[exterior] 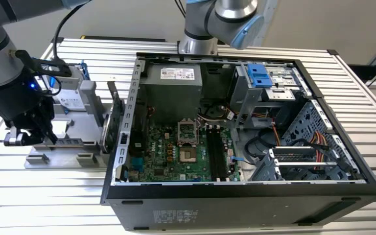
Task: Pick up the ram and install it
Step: 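Pick up the ram and move it above insertion slot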
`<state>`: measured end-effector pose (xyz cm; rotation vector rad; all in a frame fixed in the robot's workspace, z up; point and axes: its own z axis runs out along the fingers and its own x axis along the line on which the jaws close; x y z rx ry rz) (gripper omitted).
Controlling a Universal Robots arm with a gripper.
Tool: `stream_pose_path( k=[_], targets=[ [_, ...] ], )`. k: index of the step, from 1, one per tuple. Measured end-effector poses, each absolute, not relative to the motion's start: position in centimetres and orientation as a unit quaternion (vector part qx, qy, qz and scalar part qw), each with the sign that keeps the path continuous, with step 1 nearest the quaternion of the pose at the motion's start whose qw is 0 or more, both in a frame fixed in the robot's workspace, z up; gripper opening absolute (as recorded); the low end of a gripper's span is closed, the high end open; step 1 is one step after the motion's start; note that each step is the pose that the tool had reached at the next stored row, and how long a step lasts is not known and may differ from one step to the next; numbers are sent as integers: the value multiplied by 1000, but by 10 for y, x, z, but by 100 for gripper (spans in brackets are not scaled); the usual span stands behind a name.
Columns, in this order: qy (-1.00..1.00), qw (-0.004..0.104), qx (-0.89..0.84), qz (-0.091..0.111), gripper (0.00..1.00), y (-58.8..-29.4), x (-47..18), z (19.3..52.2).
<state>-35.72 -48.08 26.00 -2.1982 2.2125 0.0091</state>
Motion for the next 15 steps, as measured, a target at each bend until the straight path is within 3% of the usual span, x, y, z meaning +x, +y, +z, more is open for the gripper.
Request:
stream_pose_path(
  k=[15],
  targets=[
    [709,12,-705,3,0,-481,-357,269]
  ],
)
